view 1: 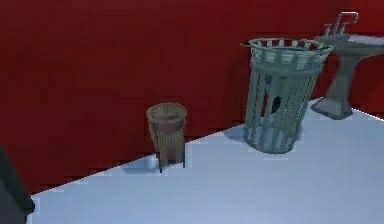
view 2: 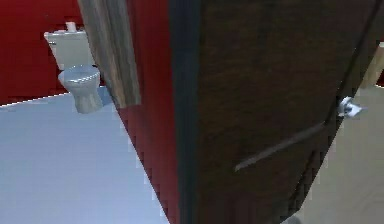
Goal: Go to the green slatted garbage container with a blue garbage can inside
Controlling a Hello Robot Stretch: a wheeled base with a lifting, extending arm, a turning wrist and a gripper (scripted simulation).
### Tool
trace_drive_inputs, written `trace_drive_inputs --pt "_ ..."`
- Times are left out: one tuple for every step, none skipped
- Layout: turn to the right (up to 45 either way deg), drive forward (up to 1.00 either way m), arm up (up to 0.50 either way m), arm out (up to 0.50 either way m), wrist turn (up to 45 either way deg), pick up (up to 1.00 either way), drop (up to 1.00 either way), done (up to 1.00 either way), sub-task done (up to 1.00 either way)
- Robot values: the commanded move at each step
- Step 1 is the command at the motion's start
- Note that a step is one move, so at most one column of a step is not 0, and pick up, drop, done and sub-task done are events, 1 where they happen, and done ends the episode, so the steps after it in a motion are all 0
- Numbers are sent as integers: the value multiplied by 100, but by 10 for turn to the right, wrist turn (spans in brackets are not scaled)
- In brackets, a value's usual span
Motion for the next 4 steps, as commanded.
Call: trace_drive_inputs --pt "0 10 0 0 0 0 0 0 0" --pt "330 0 0 0 0 0 0 0 0" --pt "0 100 0 0 0 0 0 0 0" --pt "-120 0 0 0 0 0 0 0 0"
